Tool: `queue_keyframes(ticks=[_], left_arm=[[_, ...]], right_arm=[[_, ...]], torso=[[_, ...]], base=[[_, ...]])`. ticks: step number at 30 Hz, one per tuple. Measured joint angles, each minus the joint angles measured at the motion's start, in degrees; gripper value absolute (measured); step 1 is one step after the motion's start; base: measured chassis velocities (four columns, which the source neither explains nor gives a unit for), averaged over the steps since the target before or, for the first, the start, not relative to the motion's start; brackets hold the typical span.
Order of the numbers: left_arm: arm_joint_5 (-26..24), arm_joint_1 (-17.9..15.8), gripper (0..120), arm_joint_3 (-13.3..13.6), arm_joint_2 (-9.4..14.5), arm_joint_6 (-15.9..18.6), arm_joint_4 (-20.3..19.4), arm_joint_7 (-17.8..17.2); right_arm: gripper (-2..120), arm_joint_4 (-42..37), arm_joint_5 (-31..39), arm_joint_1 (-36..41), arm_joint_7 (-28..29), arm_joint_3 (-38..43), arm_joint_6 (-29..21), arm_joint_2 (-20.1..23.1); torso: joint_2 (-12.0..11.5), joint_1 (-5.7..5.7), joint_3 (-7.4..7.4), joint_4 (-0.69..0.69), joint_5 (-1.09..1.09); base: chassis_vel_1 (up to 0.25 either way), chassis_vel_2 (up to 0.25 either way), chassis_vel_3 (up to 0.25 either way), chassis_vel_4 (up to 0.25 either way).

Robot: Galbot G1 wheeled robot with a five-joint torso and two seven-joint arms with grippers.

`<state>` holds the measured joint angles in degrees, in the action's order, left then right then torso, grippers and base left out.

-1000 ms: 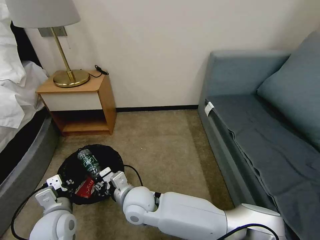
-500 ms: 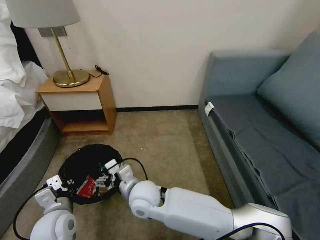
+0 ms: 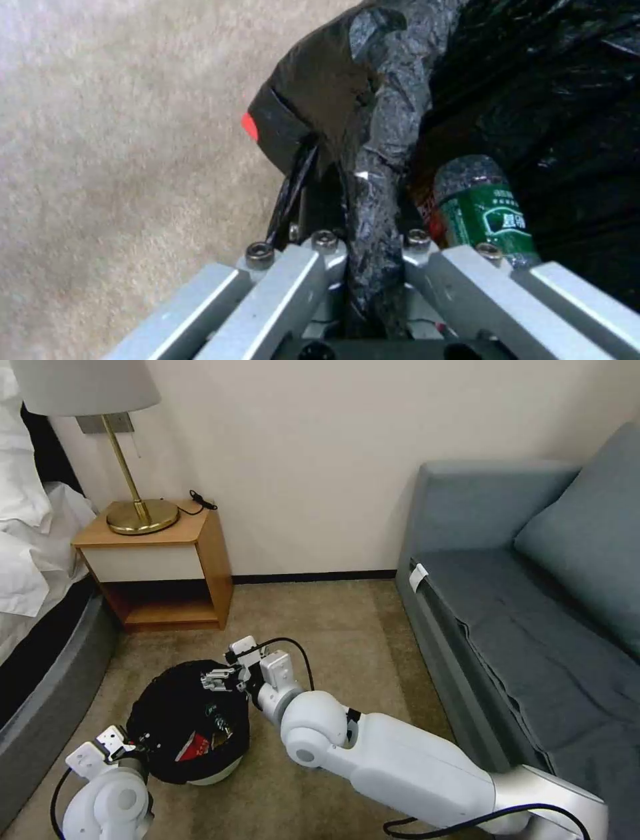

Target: Pick up the trash bin, then pick up the garbage on the floor and place it into the trash bin.

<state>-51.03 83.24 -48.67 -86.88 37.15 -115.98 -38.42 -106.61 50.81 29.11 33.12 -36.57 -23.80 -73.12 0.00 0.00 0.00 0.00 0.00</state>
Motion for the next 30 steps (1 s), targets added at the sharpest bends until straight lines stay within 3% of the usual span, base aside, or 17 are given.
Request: queue_keyframes(ticks=[10,16,19,20,23,24,28,29,30], left_arm=[[-0.46,-0.95,2,-0.03,0.07,-0.06,1.74,-0.57],[4.18,0.01,22,-0.01,0.01,-1.53,1.19,5.44],[10.93,1.39,35,-0.6,0.02,-4.09,-0.09,12.22],[10.93,1.39,35,-0.6,0.02,-4.09,-0.09,12.22],[17.87,3.7,52,-1.76,0.29,-8.89,-2.05,20.62],[17.87,3.7,52,-1.76,0.29,-8.89,-2.05,20.62],[23.6,6.47,70,-4.01,0.84,-18.64,-3.86,35.42],[23.6,6.47,70,-4.01,0.84,-18.64,-3.86,35.42],[24.17,6.84,73,-4.39,0.99,-20.53,-4.02,37.65]], right_arm=[[100,0.44,-0.92,1.2,-0.26,0.95,0.23,0.36],[100,0.5,-1.04,1.43,-0.36,1.27,0.3,0.59],[100,0.38,-0.93,1.58,-0.4,1.73,0.3,0.79],[100,0.38,-0.93,1.58,-0.4,1.73,0.3,0.79],[100,-0.41,-0.4,1.96,-0.41,2.6,0.3,1.42],[100,-0.41,-0.4,1.96,-0.41,2.6,0.3,1.42],[100,-2.62,0.22,2.93,-0.95,5.73,1.17,3.72],[100,-2.62,0.22,2.93,-0.95,5.73,1.17,3.72],[100,-3.16,-0.1,3.37,-1.54,6.95,2.04,4.61]], torso=[[0.01,0.0,-0.01,0.01,0.04],[0.0,0.0,0.0,0.0,-0.05],[0.0,0.0,0.0,-0.01,-0.02],[0.0,0.0,0.0,-0.01,-0.02],[0.0,0.0,0.0,0.0,0.0],[0.0,0.0,0.0,0.0,0.0],[0.0,0.0,0.0,0.01,0.01],[0.0,0.0,0.0,0.01,0.01],[0.0,0.0,0.0,0.01,0.01]], base=[[0.0,0.0,0.0,0.0],[0.0,0.0,0.0,0.0],[0.0,0.0,0.0,0.0],[0.0,0.0,0.0,0.0],[0.0,0.0,0.0,0.0],[0.0,0.0,0.0,0.0],[0.0,0.0,0.0,0.0],[0.0,0.0,0.0,0.0],[0.0,0.0,0.0,0.0]])
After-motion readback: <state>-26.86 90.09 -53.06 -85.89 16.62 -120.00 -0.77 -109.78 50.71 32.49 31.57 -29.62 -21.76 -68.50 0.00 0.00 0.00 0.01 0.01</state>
